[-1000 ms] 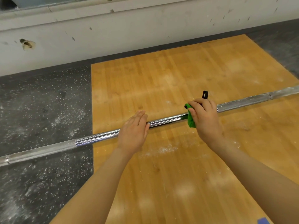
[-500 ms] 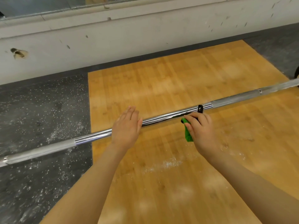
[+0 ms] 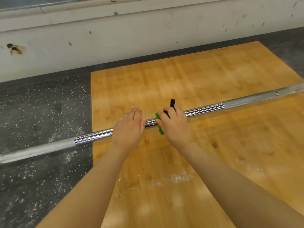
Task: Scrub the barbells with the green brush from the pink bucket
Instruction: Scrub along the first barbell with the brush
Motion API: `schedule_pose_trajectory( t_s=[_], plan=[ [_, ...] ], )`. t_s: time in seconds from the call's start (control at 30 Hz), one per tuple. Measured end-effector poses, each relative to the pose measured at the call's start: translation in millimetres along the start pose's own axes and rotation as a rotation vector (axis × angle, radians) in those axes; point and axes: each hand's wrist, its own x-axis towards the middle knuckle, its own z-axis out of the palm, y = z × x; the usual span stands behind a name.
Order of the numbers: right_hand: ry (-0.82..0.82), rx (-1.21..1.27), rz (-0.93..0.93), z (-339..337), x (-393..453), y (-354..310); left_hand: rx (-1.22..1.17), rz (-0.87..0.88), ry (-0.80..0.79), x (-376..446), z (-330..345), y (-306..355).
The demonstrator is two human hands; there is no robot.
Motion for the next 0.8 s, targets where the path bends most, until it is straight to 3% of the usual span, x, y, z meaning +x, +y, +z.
schedule_pose_trajectory(
  t_s=[0.07, 0.23, 0.37, 0.53, 0.8],
  plan=[
    [-0.034, -0.023, 0.001, -3.0, 2.5, 13.0, 0.009, -0.008, -0.017, 1.7, -1.0, -0.4],
    [-0.053, -0.030, 0.217, -18.3, -5.5, 72.7, 0.005, -0.009, -0.011, 2.3, -1.6, -0.6],
    [-0.134, 0.060, 0.218, -31.6, 1.7, 87.9, 0.013, -0.005, -0.056, 2.8, -4.6, 0.2],
    [-0.116, 0.073, 0.274, -79.2, 14.0, 97.2, 0.065, -0.051, -0.165, 2.1, -28.2, 11.4],
    [-0.132, -0.137, 0.102, -159.6, 3.8, 155.3, 0.013, 0.001, -0.182, 4.9, -61.2, 78.3]
  ],
)
